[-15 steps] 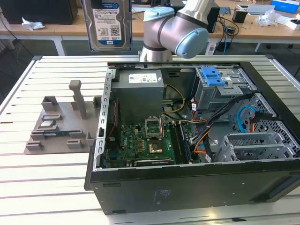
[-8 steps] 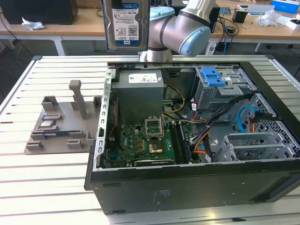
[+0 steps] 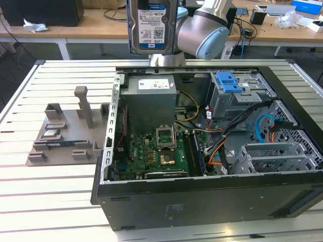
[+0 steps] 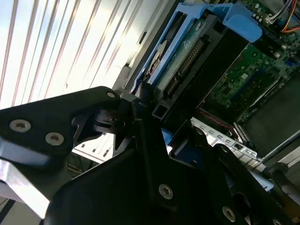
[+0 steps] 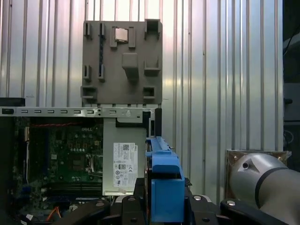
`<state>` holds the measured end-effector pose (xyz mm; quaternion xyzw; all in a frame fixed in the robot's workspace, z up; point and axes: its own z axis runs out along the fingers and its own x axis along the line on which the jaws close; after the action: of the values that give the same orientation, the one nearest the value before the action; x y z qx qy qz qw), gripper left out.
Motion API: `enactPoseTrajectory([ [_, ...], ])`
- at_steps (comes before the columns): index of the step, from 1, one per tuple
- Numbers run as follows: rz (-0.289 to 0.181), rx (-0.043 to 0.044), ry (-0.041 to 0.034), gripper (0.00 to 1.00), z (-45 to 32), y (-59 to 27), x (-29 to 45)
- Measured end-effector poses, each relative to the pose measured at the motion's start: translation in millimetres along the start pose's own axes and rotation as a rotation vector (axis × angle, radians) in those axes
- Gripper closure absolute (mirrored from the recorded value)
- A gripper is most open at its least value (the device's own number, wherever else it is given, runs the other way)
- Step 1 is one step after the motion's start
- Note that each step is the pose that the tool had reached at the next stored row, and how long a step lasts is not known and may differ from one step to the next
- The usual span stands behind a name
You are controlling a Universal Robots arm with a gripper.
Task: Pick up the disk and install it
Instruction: 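Pick up the disk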
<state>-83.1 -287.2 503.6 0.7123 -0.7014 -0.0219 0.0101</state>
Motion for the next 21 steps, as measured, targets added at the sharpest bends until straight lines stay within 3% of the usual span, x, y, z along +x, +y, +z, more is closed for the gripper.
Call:
enactPoseTrajectory([
  [4,0.0,-0.001,0.0002,0.63,-0.9,-18.3,0.3],
  [14,0.0,-0.0008,0.0,0.63,-0.8,-18.6,0.8],
  [21,0.0,-0.0009,0.0,0.63,-1.1,-18.3,15.6],
])
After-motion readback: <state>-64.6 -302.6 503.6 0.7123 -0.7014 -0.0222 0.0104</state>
